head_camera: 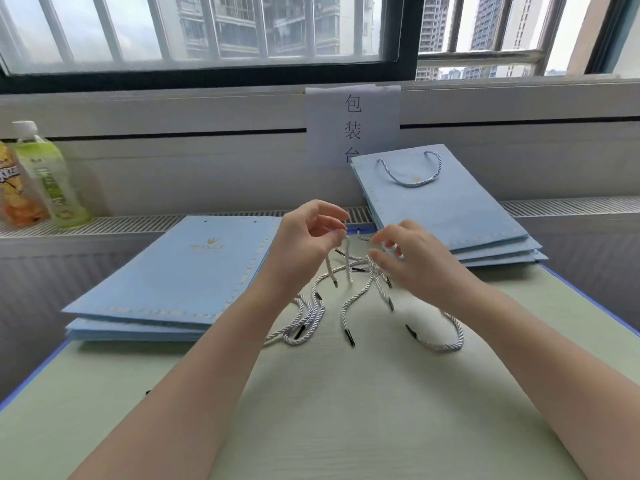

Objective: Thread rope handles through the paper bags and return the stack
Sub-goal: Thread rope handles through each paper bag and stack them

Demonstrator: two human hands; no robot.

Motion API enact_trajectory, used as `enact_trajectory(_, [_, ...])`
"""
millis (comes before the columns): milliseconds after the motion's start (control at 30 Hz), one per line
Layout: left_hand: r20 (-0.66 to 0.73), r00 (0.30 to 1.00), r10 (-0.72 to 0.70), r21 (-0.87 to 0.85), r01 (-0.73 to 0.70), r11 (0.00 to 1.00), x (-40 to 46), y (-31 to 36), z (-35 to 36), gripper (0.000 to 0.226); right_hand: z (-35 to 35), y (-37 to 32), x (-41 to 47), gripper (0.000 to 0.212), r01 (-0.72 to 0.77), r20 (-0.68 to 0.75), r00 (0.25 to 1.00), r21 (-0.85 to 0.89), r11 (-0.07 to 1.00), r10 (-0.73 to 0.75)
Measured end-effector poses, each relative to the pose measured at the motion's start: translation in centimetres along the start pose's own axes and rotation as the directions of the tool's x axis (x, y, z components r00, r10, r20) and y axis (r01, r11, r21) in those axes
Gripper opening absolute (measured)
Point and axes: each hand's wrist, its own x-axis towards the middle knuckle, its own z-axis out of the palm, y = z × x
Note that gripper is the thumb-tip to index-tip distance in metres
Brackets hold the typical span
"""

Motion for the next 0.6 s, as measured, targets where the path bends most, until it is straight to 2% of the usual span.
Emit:
enact_trajectory(67, [0.071,0.997,0.011,-0.071,-0.006,0.997,-0.3,0.5,0.3,0.02,0.3,-0.6,-0.1,0.028,0.086,0.056,0.994,0.109,0.99,-0.092])
enact_trajectory(167, [0.133,0.99,0.057,-0.11,-0.042,0.993,-0.6,1.1,0.8,0.023,0.8,-1.6,-0.1,0.007,0.156,0.011,0.986,0.255,0.954,-0.164])
enact_trajectory(233, [0.092,0.992,0.09,0.023,-0.093,0.995,-0.4,0.8,0.7,0.022,0.8,-1.9,-0.1,0.02,0.103,0.003,0.993,0.428,0.898,-0.115])
enact_trajectory(300, [0.015,0.988,0.152,0.277,-0.15,0.949,0.0,0.2,0.1,0.015,0.0,-2.3,-0.1,0.022,0.05,-0.024,0.999,0.559,0.828,-0.044])
enact_trajectory(367, [-0.055,0.986,0.158,0.568,-0.099,0.817,0.4,-0.8,-0.6,0.013,-0.9,-2.2,-0.1,0.023,0.037,-0.079,0.997,0.624,0.781,0.016])
enact_trajectory(433, [-0.085,0.996,0.011,0.842,0.066,0.536,0.7,-1.9,-1.3,0.025,-1.6,-2.0,0.0,0.026,0.041,-0.106,0.994,0.646,0.762,0.037])
enact_trajectory(467, [-0.121,0.985,-0.124,0.907,0.161,0.39,0.7,-2.4,-1.7,0.03,-1.8,-1.8,0.0,0.029,0.032,-0.104,0.993,0.651,0.759,0.048])
enact_trajectory(500, [-0.173,0.948,-0.268,0.926,0.249,0.285,0.7,-2.8,-2.2,0.034,-1.8,-1.9,0.0,0.031,0.016,-0.092,0.994,0.66,0.751,0.06])
enact_trajectory(533, [-0.222,0.897,-0.381,0.92,0.323,0.224,0.7,-3.3,-2.6,0.036,-1.8,-1.8,-0.1,0.031,-0.003,-0.075,0.995,0.67,0.743,0.072])
enact_trajectory(600, [-0.283,0.83,-0.48,0.887,0.417,0.197,0.8,-4.3,-3.4,0.041,-1.4,-2.0,-0.1,0.028,-0.058,-0.012,0.996,0.712,0.699,0.094])
